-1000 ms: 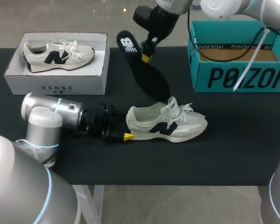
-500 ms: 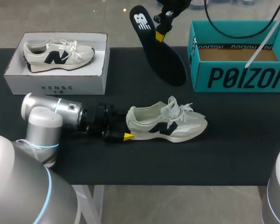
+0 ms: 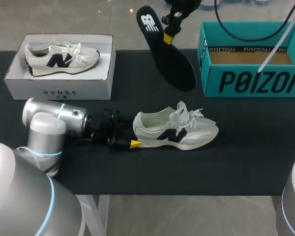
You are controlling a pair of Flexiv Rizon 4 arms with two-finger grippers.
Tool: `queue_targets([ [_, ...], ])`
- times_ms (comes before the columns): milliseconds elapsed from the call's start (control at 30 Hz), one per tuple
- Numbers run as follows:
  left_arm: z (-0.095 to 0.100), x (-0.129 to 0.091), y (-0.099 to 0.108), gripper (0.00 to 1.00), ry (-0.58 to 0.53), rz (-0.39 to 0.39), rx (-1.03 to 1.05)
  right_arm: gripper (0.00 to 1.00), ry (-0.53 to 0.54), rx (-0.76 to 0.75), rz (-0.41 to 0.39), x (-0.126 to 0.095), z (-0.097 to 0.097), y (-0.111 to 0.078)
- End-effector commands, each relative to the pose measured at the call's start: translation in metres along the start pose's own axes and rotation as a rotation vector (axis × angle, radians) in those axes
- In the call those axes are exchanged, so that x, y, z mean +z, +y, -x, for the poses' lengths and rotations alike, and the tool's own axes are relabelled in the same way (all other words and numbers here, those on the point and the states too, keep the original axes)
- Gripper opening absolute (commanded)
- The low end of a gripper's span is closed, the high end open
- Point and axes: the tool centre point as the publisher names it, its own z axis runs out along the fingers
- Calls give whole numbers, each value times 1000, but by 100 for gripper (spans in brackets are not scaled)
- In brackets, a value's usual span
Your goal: Take the shoe out of the shoebox, open the shoe tongue, remove and reinsert the insole, then place the shoe into the shoebox
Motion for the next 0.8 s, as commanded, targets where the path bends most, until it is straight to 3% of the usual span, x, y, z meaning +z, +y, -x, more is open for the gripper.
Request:
queue_targets([
  [33,-1,2,3,0,-2,1,0,0,17,33,60,-3,-16,-21],
  [200,-1,2,3,0,-2,1,0,0,82,62,190,-9,-56,-63],
  [400,-1,2,3,0,-2,1,0,0,103,104,214,-17,-100,-95],
  [600,-1,2,3,0,-2,1,0,0,124,118,244,-31,-122,-111],
  [800,-1,2,3,0,-2,1,0,0,165,114,262,-52,-128,-119],
])
